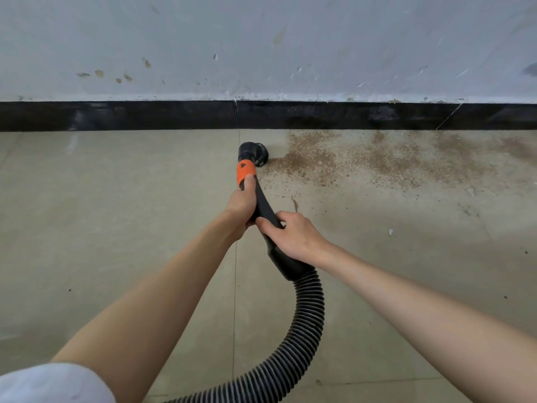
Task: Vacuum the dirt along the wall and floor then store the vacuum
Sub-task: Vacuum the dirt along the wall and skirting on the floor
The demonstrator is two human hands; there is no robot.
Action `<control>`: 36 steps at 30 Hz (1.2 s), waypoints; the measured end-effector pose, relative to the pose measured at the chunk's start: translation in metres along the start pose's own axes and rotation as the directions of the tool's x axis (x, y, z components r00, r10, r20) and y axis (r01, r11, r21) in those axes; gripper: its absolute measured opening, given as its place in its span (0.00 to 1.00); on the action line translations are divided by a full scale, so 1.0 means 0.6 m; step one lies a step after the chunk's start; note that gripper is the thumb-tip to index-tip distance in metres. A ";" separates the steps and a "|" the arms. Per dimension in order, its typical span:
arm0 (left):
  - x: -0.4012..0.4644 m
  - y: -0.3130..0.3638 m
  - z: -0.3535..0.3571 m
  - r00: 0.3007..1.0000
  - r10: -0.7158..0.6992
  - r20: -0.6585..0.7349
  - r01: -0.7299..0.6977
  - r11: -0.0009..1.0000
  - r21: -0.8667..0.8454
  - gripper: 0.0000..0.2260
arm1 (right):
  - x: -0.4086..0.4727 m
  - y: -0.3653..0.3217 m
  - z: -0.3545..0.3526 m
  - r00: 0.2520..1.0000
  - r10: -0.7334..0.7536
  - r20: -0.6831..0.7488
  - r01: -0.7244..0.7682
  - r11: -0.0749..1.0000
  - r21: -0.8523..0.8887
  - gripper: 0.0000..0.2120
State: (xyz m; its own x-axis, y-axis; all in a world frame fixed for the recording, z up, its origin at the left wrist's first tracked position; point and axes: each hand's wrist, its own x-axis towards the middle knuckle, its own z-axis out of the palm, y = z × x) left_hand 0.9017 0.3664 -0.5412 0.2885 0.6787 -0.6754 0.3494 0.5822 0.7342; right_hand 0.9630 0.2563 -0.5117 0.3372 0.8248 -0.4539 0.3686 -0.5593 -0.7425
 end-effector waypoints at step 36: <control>-0.014 0.056 -0.048 0.975 -0.166 -0.149 0.187 0.972 0.143 0.24 | 0.015 -0.071 -0.007 0.971 0.117 0.206 -0.131 0.990 0.054 0.14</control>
State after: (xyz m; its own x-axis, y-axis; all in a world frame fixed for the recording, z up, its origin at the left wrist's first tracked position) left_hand 0.8853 0.3931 -0.5089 0.0905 0.6320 -0.7697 0.5209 0.6287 0.5775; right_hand 0.9539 0.2873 -0.4821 0.1918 0.7531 -0.6293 0.2738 -0.6568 -0.7026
